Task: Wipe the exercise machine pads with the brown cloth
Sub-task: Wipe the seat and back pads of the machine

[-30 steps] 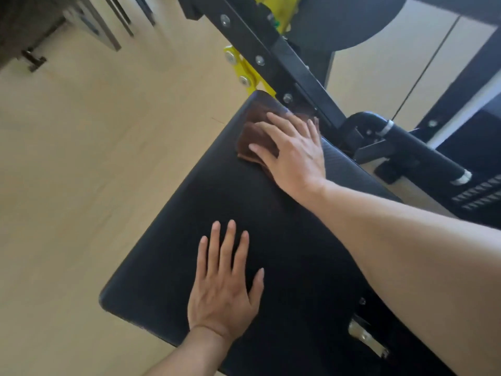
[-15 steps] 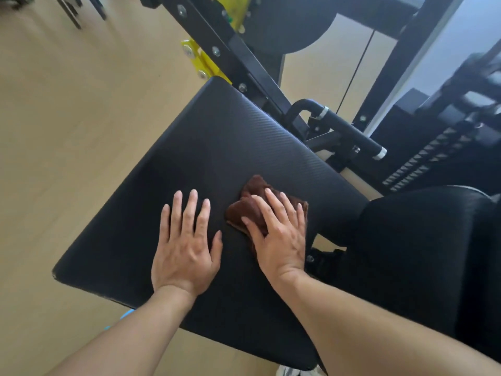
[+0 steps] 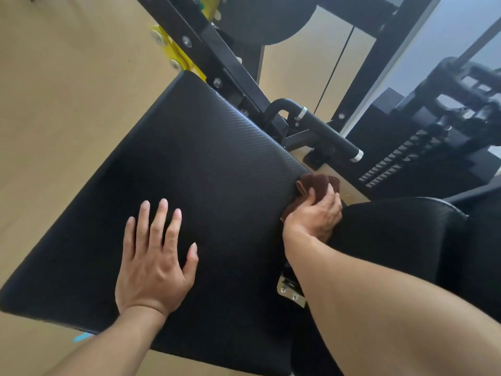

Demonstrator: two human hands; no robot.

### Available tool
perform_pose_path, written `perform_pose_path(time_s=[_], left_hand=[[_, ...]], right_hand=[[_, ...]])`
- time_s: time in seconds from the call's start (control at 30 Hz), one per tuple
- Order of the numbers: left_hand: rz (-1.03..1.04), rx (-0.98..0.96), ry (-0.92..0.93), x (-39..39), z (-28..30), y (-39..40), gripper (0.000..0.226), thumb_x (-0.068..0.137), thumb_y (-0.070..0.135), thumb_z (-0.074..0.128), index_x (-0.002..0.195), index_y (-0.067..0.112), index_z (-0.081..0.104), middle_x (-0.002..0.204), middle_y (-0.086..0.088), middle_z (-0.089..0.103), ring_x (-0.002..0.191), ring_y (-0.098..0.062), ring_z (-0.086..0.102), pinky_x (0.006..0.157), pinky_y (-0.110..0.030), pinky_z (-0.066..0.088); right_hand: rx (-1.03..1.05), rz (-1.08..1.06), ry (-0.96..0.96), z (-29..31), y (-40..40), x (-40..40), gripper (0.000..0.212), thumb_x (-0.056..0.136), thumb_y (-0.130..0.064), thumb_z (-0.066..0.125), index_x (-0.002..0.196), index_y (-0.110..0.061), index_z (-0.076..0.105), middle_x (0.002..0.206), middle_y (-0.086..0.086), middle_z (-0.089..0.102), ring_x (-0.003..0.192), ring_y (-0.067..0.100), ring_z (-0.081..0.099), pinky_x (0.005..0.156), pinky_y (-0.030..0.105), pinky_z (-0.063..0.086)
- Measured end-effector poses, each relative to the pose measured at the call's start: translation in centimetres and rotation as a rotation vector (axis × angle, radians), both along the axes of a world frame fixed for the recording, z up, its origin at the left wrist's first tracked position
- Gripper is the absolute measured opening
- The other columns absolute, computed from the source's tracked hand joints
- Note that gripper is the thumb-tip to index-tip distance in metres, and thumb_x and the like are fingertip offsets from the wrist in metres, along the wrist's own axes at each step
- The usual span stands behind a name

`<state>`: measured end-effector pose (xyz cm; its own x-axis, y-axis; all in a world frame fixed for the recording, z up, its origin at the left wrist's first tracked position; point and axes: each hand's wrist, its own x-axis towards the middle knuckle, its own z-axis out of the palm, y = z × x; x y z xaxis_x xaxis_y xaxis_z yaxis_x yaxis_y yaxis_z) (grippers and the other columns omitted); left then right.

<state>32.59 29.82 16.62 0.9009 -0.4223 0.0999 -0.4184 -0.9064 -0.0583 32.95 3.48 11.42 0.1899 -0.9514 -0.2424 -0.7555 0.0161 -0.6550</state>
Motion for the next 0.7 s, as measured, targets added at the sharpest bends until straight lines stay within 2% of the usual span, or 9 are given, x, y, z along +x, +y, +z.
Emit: perform_pose_path(time_s=[0.07,0.13,0.3,0.43,0.53,0.63,0.7], left_hand=[[0.002,-0.017,-0.004,0.0,0.0,0.0,0.07,0.093,0.045,0.038,0.149,0.003,0.042,0.161,-0.019,0.032,0.154,-0.038,0.016,0.124,-0.056,0.015],[0.001,-0.008,-0.001,0.1,0.0,-0.1,0.07,0.093,0.045,0.038,0.148,0.003,0.042,0.161,-0.02,0.032,0.154,-0.039,0.017,0.124,-0.057,0.016],[0.001,0.009,0.008,0.3,-0.1,-0.1,0.07,0.093,0.045,0.039,0.149,0.003,0.041,0.161,-0.02,0.031,0.154,-0.039,0.017,0.123,-0.058,0.018],[-0.006,0.002,0.012,0.2,-0.1,0.1,0.07,0.093,0.046,0.039,0.149,0.004,0.04,0.161,-0.02,0.031,0.154,-0.039,0.017,0.123,-0.059,0.018],[-0.001,0.017,0.024,0.2,-0.1,0.1,0.071,0.093,0.046,0.038,0.149,0.003,0.04,0.162,-0.02,0.031,0.154,-0.039,0.017,0.122,-0.059,0.019],[0.015,0.064,0.06,0.3,0.1,-0.1,0.072,0.092,0.047,0.037,0.149,0.004,0.041,0.162,-0.02,0.029,0.154,-0.038,0.015,0.123,-0.059,0.018],[0.035,0.106,0.068,0.2,0.4,-0.3,0.072,0.093,0.049,0.034,0.149,0.005,0.041,0.162,-0.019,0.029,0.154,-0.038,0.015,0.123,-0.059,0.018]], right_hand=[[-0.039,0.015,-0.006,-0.2,0.3,0.0,0.048,0.104,-0.041,0.047,0.149,-0.025,0.045,0.158,0.002,0.04,0.147,0.024,0.03,0.12,0.045,0.028],[-0.069,0.041,-0.013,-0.4,0.6,0.3,0.05,0.103,-0.043,0.047,0.149,-0.023,0.045,0.158,0.002,0.04,0.147,0.025,0.029,0.121,0.046,0.026],[-0.091,0.085,0.033,-0.6,0.3,0.3,0.05,0.1,-0.047,0.048,0.146,-0.026,0.047,0.156,-0.002,0.042,0.145,0.025,0.033,0.118,0.05,0.03],[-0.153,0.221,0.02,0.0,0.6,1.2,0.049,0.1,-0.046,0.048,0.145,-0.027,0.048,0.155,-0.002,0.045,0.146,0.024,0.034,0.122,0.051,0.022],[-0.182,0.464,-0.098,2.0,1.5,3.7,0.046,0.101,-0.048,0.048,0.144,-0.032,0.049,0.156,-0.006,0.044,0.148,0.019,0.031,0.124,0.048,0.019],[-0.28,0.897,-0.256,4.2,5.3,7.2,0.042,0.101,-0.048,0.049,0.142,-0.038,0.053,0.157,-0.01,0.044,0.151,0.018,0.027,0.127,0.042,0.01],[-0.434,1.184,-0.326,4.9,8.5,8.8,0.042,0.102,-0.047,0.049,0.14,-0.034,0.056,0.155,-0.006,0.048,0.15,0.023,0.031,0.127,0.043,0.011]])
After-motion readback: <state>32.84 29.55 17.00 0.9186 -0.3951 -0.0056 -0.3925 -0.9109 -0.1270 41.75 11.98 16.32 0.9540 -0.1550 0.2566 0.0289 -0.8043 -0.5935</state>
